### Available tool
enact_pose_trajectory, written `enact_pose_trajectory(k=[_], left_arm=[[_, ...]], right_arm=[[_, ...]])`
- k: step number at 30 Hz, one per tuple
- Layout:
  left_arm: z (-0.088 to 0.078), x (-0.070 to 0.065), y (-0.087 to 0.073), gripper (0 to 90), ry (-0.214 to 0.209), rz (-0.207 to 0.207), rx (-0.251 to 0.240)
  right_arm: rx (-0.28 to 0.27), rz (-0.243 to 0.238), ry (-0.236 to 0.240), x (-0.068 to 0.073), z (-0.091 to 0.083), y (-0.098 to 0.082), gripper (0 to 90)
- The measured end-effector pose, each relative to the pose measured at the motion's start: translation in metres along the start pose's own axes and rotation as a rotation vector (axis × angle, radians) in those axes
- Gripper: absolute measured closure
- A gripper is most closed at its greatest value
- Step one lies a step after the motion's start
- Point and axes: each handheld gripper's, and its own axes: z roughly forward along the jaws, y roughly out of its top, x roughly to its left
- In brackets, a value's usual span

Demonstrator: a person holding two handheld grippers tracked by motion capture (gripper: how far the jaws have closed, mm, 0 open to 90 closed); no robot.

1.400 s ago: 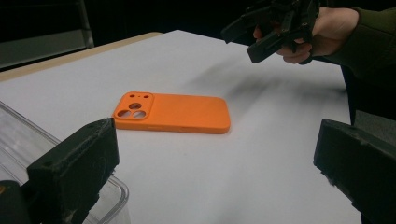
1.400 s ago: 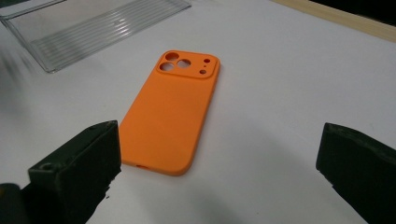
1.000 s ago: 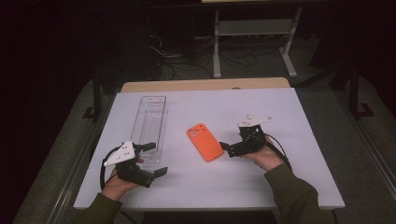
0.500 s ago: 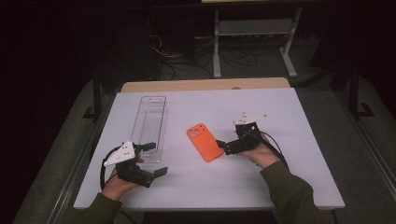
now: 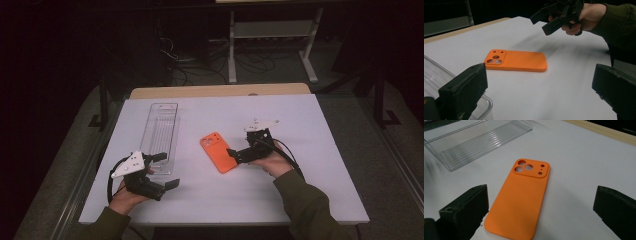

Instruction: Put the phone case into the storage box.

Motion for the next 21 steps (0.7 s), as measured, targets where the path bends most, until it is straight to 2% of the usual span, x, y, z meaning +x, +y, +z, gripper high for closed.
enact_pose_trajectory(k=[21], left_arm=[[0.0,0.0,0.0,0.0,-0.002,0.006,0.002]], right_arm=[[0.0,0.019,-0.021,0.004,0.016,0.008,0.0]])
